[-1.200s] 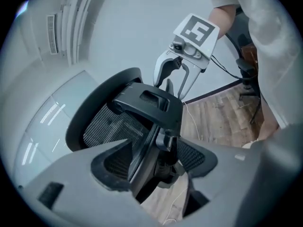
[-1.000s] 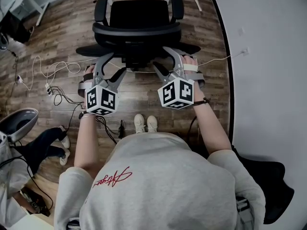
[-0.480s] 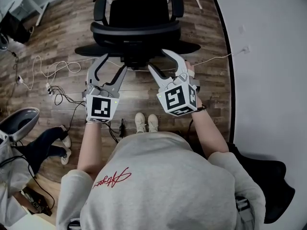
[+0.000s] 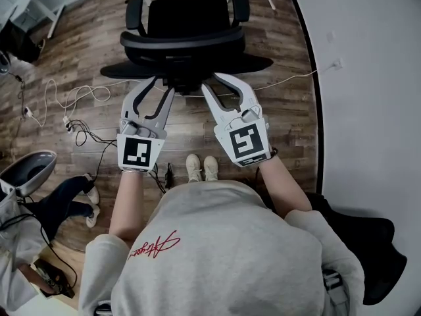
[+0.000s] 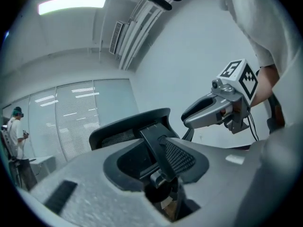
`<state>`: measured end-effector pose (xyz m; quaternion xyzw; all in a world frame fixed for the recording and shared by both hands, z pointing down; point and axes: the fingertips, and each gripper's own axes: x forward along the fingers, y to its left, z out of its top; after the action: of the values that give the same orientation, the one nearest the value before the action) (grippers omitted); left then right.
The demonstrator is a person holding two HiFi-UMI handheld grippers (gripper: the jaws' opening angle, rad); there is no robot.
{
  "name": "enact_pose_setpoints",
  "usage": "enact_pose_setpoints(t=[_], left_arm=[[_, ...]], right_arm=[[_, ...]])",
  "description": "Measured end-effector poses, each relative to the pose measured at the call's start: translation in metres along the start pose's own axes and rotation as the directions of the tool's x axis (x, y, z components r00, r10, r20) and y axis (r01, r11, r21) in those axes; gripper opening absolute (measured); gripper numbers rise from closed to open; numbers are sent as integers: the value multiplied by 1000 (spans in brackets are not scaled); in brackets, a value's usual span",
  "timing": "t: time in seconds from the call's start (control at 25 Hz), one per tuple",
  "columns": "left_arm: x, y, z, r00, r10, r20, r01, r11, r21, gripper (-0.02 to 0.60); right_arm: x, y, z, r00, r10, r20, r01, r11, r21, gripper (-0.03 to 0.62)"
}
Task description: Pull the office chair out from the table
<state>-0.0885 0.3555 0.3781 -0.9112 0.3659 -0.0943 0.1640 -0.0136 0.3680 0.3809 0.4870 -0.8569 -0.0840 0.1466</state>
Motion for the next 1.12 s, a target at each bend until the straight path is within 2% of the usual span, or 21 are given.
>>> enact_pose_setpoints(t=[0.16, 0.32, 0.56, 0.8, 1.0, 1.08, 1.12], left_arm=[[-2, 4, 12, 998, 37, 57, -32, 996, -79, 78], [-6, 7, 16, 995, 60, 74, -52, 993, -106, 38], [-7, 4, 22, 994, 54, 97, -44, 993, -106, -2], [-9, 4, 30, 992, 53, 111, -37, 989, -143, 0], [-9, 6, 37, 992, 68, 102, -55, 991, -124, 0], [-8, 6, 36, 995, 66, 76, -60, 995, -79, 0], [-7, 6, 35, 997, 55, 54, -54, 998, -30, 0]], right_arm=[[-2, 3, 3, 1000, 7, 12, -7, 1000, -2, 61], [-6, 2, 9, 999, -15, 46, 14, 999, 39, 12], [-10, -3, 20, 996, -31, 85, 22, 994, 106, 2], [-9, -2, 28, 994, -23, 110, 11, 994, 105, 2], [-14, 3, 41, 989, -1, 146, -17, 992, 122, 2], [-15, 4, 49, 985, 1, 170, -20, 994, 108, 2], [-15, 5, 51, 985, 1, 175, -21, 994, 111, 2]])
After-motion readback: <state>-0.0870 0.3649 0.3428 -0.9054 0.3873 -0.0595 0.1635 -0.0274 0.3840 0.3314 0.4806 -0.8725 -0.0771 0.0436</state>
